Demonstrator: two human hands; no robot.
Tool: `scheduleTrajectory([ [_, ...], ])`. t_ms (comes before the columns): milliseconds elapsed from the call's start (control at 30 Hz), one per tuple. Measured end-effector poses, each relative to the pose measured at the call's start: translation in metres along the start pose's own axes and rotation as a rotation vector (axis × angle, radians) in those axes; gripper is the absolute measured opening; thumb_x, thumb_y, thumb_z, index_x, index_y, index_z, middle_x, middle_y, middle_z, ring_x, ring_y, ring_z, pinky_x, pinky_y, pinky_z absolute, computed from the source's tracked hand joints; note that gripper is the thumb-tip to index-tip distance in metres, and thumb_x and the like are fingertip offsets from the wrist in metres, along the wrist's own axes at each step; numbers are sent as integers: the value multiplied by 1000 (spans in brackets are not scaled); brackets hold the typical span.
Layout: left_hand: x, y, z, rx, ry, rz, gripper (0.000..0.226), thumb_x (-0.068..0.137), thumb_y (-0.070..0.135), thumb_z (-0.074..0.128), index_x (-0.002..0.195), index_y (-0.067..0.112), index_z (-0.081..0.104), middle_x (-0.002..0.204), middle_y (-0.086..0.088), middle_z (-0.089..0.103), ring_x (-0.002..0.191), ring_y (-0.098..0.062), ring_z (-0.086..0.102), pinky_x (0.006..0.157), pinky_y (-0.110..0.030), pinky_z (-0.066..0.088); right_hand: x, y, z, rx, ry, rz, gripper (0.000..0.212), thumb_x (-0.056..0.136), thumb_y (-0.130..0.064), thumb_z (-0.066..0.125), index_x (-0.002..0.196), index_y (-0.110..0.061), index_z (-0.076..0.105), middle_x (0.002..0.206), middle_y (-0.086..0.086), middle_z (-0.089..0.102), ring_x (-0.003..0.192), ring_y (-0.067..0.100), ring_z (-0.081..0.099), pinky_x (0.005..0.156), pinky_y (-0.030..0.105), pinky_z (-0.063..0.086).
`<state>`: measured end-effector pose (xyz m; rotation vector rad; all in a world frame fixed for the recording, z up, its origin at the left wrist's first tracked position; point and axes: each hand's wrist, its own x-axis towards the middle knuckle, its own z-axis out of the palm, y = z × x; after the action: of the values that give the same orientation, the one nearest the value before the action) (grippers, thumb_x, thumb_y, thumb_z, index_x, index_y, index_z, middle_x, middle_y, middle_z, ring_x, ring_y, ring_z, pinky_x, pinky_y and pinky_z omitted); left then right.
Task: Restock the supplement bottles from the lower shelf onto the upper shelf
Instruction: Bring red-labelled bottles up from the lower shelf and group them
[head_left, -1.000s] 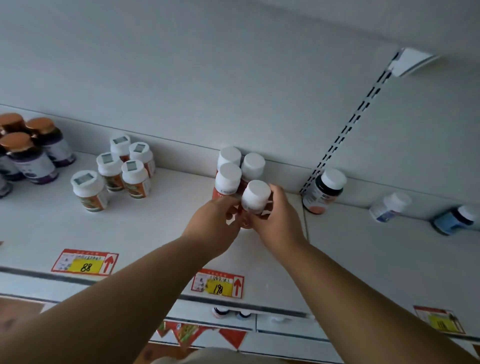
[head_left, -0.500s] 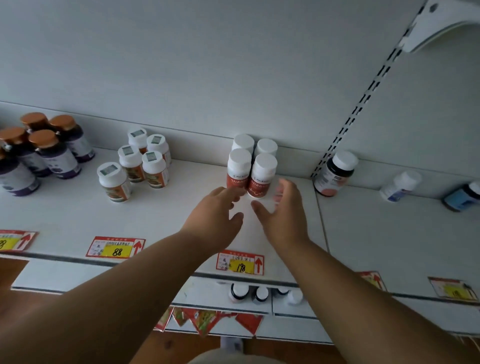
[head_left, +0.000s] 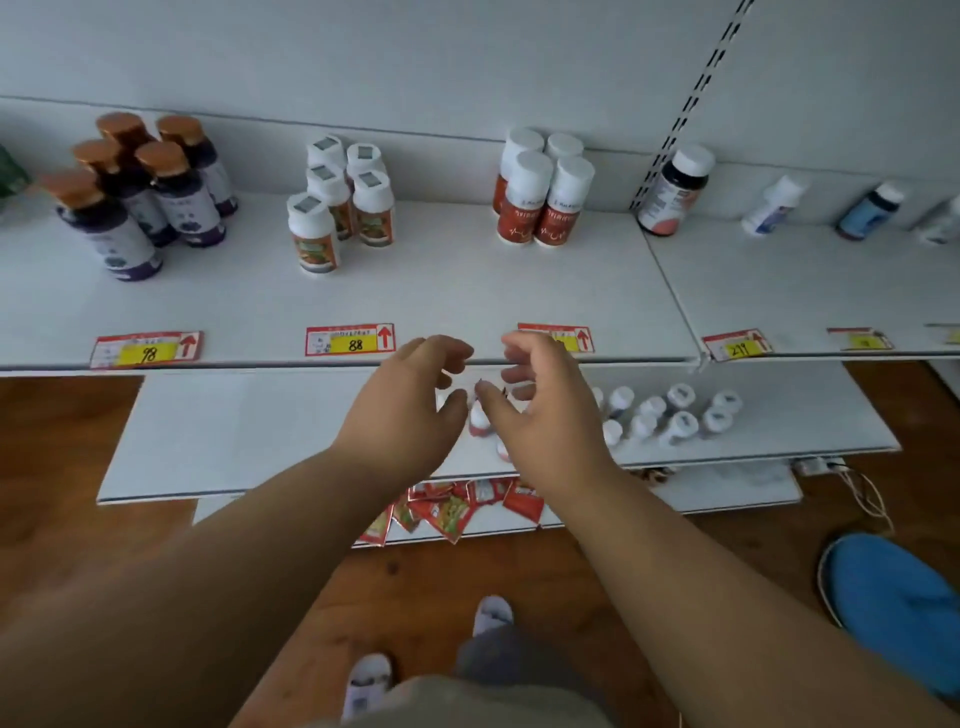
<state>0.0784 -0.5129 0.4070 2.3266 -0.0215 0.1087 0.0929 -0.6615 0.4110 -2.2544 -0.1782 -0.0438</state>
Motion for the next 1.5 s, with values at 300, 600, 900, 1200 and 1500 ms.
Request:
scheduleTrajectory([
  [300,-41,-94,86,-30,-97,-273,36,94,16,61,128,27,56,112,11,61,91,-6,58,72,-8,40,-29,99,83,16,-168,131,43,92,-24,68,132,-23,54,123,-8,58,100,5,59,80,19,51],
  [600,17,-227,229,-220,-128,-580,37,96,23,57,132,28,51,120,10,62,98,-9,61,65,-19,49,30,245,204,-39,-276,312,41,101,-22,50,141,-24,45,142,-7,51,122,13,54,90,23,36],
  [900,141,-296,279,-332,-58,-492,81,79,33,81,147,35,36,143,4,49,123,-20,54,96,-35,49,91,317,263,12,-313,254,32,103,-10,42,126,-32,46,125,-5,56,112,12,54,88,19,37],
  [1200,138,-305,268,-202,-98,-387,48,76,40,82,116,26,59,105,6,66,98,-18,63,85,-36,54,94,313,280,109,-233,267,42,100,-12,48,141,-16,43,126,-4,57,120,17,55,101,31,42],
  [1500,9,-219,155,-538,-142,-669,37,88,49,65,106,17,69,95,-6,75,84,-25,74,83,-46,60,-13,198,203,385,-286,514,20,93,-30,66,110,-31,58,109,-10,70,102,10,67,93,44,55],
])
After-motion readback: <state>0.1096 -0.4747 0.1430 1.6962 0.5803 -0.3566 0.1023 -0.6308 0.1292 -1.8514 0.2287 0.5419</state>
